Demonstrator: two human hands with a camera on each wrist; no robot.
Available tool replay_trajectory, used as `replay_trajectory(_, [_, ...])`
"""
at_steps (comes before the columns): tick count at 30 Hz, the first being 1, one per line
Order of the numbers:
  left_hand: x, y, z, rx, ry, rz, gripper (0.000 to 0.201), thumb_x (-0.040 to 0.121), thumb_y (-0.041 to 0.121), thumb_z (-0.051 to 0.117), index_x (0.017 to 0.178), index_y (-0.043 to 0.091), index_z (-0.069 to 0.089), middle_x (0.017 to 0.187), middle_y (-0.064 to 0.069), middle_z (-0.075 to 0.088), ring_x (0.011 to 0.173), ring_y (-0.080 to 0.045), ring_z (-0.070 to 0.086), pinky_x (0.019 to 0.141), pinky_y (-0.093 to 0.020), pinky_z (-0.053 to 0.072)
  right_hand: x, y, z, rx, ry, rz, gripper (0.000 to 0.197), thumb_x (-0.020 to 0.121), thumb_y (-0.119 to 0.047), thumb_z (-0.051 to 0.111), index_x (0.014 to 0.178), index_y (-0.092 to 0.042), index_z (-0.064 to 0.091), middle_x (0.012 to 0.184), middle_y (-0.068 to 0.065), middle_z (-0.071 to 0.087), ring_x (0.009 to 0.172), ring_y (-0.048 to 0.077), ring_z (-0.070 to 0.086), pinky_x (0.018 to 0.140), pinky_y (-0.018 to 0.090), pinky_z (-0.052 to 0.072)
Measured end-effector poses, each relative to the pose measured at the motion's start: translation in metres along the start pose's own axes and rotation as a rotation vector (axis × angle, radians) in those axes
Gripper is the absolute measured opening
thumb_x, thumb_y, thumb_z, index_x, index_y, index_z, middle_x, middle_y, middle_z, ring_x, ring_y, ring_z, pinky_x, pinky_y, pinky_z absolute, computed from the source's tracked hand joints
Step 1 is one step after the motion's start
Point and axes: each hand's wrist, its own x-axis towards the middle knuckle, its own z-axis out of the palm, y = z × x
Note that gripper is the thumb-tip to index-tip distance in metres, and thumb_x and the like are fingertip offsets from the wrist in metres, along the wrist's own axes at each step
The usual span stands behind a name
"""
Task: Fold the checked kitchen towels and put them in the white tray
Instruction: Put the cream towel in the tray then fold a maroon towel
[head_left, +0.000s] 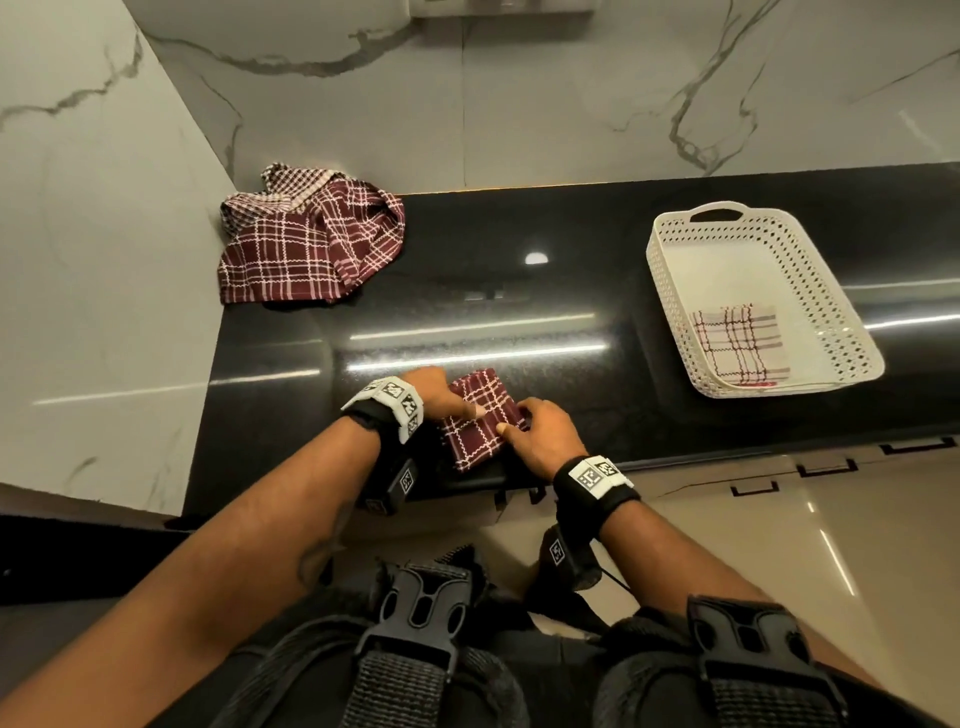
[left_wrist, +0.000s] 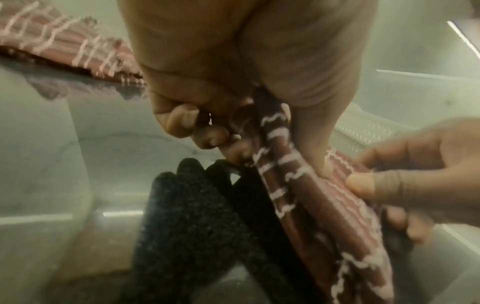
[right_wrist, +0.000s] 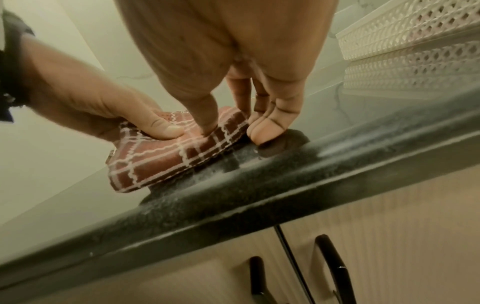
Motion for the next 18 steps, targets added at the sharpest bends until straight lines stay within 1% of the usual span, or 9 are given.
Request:
replay_trajectory(3, [-0.003, 0.003, -0.006, -0.322, -0.145, 0.146, 0.056, 0.071, 0.059, 0.077, 0.109, 0.017, 0.072, 0.097, -0.002, 0.077, 0.092, -0.023, 0.073, 0.097, -0.043, 0.054, -0.001, 0.009, -0.018, 0.225, -0.121, 0.023, 0.039, 0.089, -0.043, 0.068, 0.118, -0.017, 0.065, 0.108, 0.0, 0.069, 0.1, 0.018, 0.065, 0.088, 0.038, 0.054])
replay_trajectory(5, [-0.01, 0.019, -0.012, -0.472, -0.217, 0.268, 0.056, 0.072, 0.05, 0.077, 0.115, 0.015, 0.069, 0.102, -0.007, 0.076, 0.096, -0.025, 0.073, 0.094, -0.042, 0.055, -0.006, 0.017, -0.038, 0.438, -0.191, 0.065, 0.045, 0.09, -0.045, 0.067, 0.125, -0.017, 0.06, 0.115, -0.001, 0.068, 0.105, 0.017, 0.066, 0.085, 0.042, 0.058])
replay_trajectory(7, [-0.012, 0.039, -0.018, -0.535, -0.275, 0.34, 0.056, 0.076, 0.044, 0.075, 0.12, 0.012, 0.066, 0.108, -0.013, 0.074, 0.099, -0.03, 0.072, 0.089, -0.04, 0.056, -0.01, 0.024, -0.058, 0.595, -0.24, 0.081, 0.042, 0.092, -0.038, 0.067, 0.127, -0.016, 0.059, 0.119, 0.001, 0.068, 0.109, 0.018, 0.066, 0.086, 0.043, 0.058])
replay_trajectory(9, [-0.009, 0.065, -0.024, -0.536, -0.298, 0.38, 0.055, 0.08, 0.043, 0.074, 0.123, 0.01, 0.065, 0.112, -0.018, 0.072, 0.103, -0.035, 0.07, 0.092, -0.044, 0.055, -0.014, 0.029, -0.084, 0.763, -0.229, 0.075, 0.032, 0.094, -0.023, 0.067, 0.122, -0.011, 0.063, 0.116, 0.008, 0.07, 0.104, 0.021, 0.069, 0.084, 0.042, 0.059])
replay_trajectory(11, [0.0, 0.101, -0.028, -0.498, -0.256, 0.402, 0.048, 0.081, 0.044, 0.071, 0.118, 0.013, 0.067, 0.108, -0.018, 0.073, 0.098, -0.035, 0.071, 0.09, -0.047, 0.056, -0.015, 0.038, -0.116, 0.893, -0.133, 0.067, 0.027, 0.093, -0.011, 0.066, 0.118, -0.002, 0.063, 0.111, 0.015, 0.07, 0.095, 0.025, 0.069, 0.073, 0.037, 0.059])
replay_trajectory(12, [0.003, 0.116, -0.03, -0.46, -0.217, 0.42, 0.044, 0.08, 0.048, 0.071, 0.112, 0.017, 0.069, 0.103, -0.016, 0.074, 0.092, -0.033, 0.072, 0.085, -0.048, 0.057, -0.016, 0.042, -0.131, 0.915, -0.072, 0.072, 0.027, 0.092, -0.008, 0.066, 0.117, 0.001, 0.063, 0.109, 0.018, 0.069, 0.093, 0.027, 0.069, 0.07, 0.037, 0.059])
replay_trajectory(14, [0.012, 0.161, -0.033, -0.339, -0.155, 0.478, 0.041, 0.079, 0.055, 0.068, 0.102, 0.021, 0.07, 0.092, -0.008, 0.076, 0.081, -0.026, 0.071, 0.072, -0.044, 0.054, -0.016, 0.059, -0.166, 0.903, 0.057, 0.08, 0.026, 0.09, -0.009, 0.07, 0.113, 0.001, 0.064, 0.108, 0.02, 0.07, 0.093, 0.03, 0.069, 0.074, 0.041, 0.059])
replay_trajectory(16, [0.02, 0.205, -0.036, -0.234, -0.132, 0.517, 0.038, 0.085, 0.052, 0.066, 0.106, 0.02, 0.069, 0.092, -0.002, 0.075, 0.083, -0.021, 0.07, 0.07, -0.037, 0.051, -0.017, 0.077, -0.201, 0.863, 0.173, 0.097, 0.02, 0.087, -0.012, 0.074, 0.105, -0.006, 0.068, 0.104, 0.018, 0.073, 0.092, 0.029, 0.071, 0.075, 0.042, 0.061])
replay_trajectory(18, [0.032, 0.262, -0.035, -0.111, -0.15, 0.568, 0.031, 0.095, 0.042, 0.061, 0.114, 0.018, 0.067, 0.096, 0.001, 0.073, 0.087, -0.016, 0.068, 0.072, -0.028, 0.048, -0.015, 0.108, -0.24, 0.813, 0.289, 0.138, 0.016, 0.086, -0.014, 0.076, 0.1, -0.011, 0.069, 0.097, 0.015, 0.074, 0.086, 0.027, 0.073, 0.072, 0.042, 0.061])
